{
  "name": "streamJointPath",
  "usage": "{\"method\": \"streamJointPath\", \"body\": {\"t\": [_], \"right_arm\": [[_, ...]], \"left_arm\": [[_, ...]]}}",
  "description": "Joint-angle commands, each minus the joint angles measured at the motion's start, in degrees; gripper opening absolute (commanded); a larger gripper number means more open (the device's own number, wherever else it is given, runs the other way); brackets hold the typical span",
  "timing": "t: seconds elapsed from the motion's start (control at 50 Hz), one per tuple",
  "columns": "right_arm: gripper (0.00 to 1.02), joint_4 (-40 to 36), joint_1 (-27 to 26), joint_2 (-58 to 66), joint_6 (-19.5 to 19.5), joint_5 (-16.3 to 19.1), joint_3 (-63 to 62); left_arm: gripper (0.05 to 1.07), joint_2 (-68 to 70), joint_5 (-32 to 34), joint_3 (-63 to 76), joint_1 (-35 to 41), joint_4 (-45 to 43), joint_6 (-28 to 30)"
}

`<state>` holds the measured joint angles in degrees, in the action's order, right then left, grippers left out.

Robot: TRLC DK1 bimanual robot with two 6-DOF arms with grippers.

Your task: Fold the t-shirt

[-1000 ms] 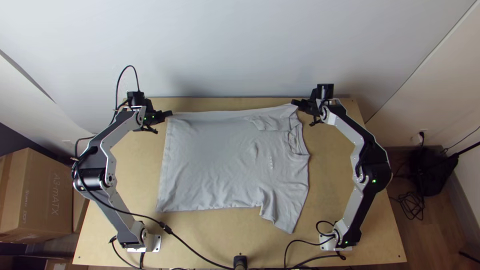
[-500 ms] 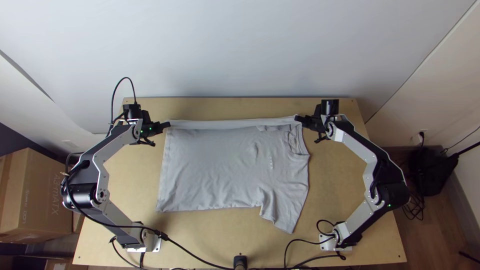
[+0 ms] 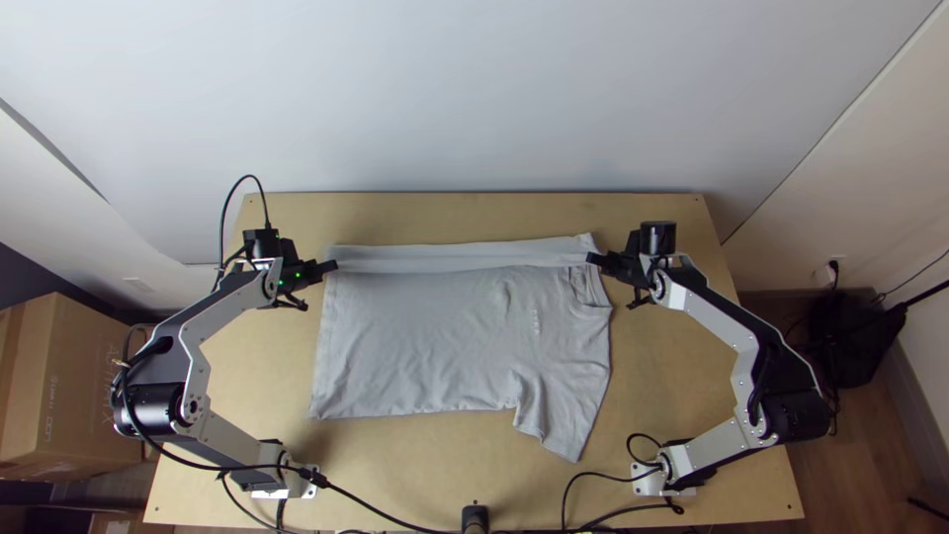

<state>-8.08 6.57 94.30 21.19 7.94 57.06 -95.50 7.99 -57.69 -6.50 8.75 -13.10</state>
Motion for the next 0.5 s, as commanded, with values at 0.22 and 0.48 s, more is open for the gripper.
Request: {"method": "streamJointPath", "body": {"t": [0.22, 0.48], "right_arm": [[0.02, 2.5, 0.5, -1.4, 1.0, -0.4, -7.2], [0.83, 4.3, -0.2, -4.8, 1.4, -0.4, -8.9]], "left_arm": [[0.08, 0.0, 0.0, 5.0, -0.7, -4.6, -0.6], [1.00, 2.0, 0.2, 6.4, -1.8, -3.4, 0.8]]}}
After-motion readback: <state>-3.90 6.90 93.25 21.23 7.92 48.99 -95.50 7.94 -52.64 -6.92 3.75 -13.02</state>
